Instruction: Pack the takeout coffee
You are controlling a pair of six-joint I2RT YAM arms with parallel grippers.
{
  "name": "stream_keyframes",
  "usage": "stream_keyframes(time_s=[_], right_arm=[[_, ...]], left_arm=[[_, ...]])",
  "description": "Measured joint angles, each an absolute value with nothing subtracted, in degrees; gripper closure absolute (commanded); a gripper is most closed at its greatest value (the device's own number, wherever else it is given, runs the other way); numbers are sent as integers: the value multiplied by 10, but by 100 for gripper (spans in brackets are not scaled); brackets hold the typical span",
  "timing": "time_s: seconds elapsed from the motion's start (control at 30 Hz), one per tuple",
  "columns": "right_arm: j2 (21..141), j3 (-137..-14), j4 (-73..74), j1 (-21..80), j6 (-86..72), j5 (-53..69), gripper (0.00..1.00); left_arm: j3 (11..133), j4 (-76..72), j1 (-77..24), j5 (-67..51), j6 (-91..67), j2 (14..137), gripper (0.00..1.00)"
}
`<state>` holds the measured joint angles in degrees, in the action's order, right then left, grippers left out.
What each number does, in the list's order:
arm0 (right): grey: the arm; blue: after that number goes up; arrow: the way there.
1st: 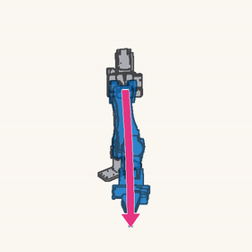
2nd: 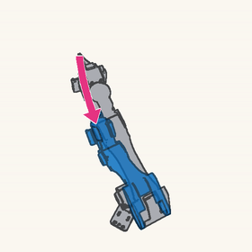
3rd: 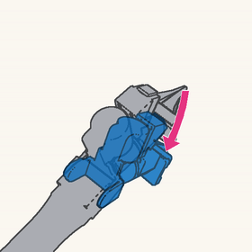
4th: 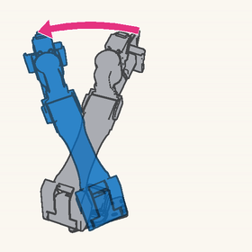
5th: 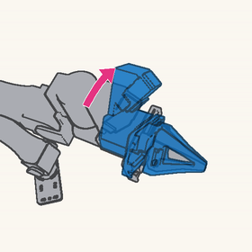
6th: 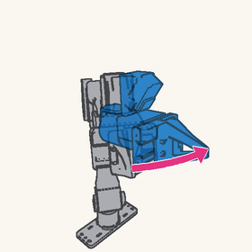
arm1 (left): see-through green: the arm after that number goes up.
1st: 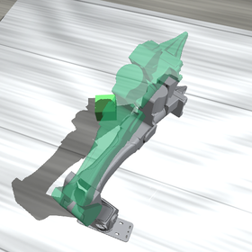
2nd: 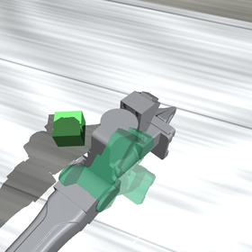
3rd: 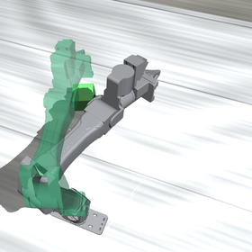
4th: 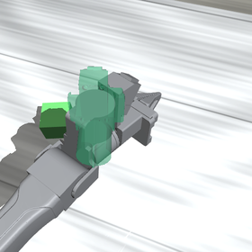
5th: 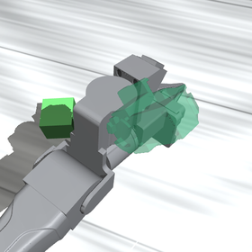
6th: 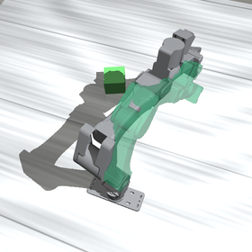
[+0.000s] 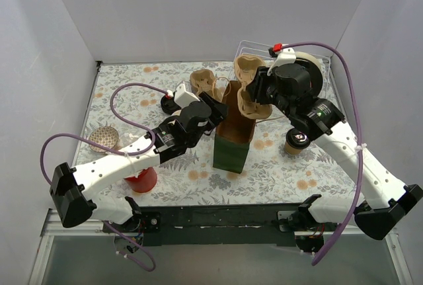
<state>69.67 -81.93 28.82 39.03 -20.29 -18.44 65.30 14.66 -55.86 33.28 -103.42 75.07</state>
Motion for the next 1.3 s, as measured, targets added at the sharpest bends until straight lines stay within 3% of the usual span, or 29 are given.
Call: stream_keyframes(time_s=[0.07, 0.1, 0.27, 0.6, 0.9, 1.07, 1.3], right_arm=[[694, -820, 293, 390, -205, -184, 79], [693, -820, 298, 390, -207, -184, 79], [696, -846, 338, 392, -214, -178, 80], [696, -874, 356, 409, -248, -163, 82], [747, -1021, 420, 447, -335, -162, 84], [815, -1128, 505, 462, -390, -182, 85], [807, -1086, 546, 485, -453, -240, 86]], left_arm=[[653, 144, -559, 325, -1033, 747, 41], [653, 143, -559, 320, -1032, 744, 31], [653, 140, -559, 299, -1003, 722, 2], [653, 171, -559, 315, -863, 632, 2], [596, 267, -559, 311, -910, 476, 2], [652, 365, -559, 279, -955, 496, 2], [730, 475, -559, 257, -958, 515, 2]])
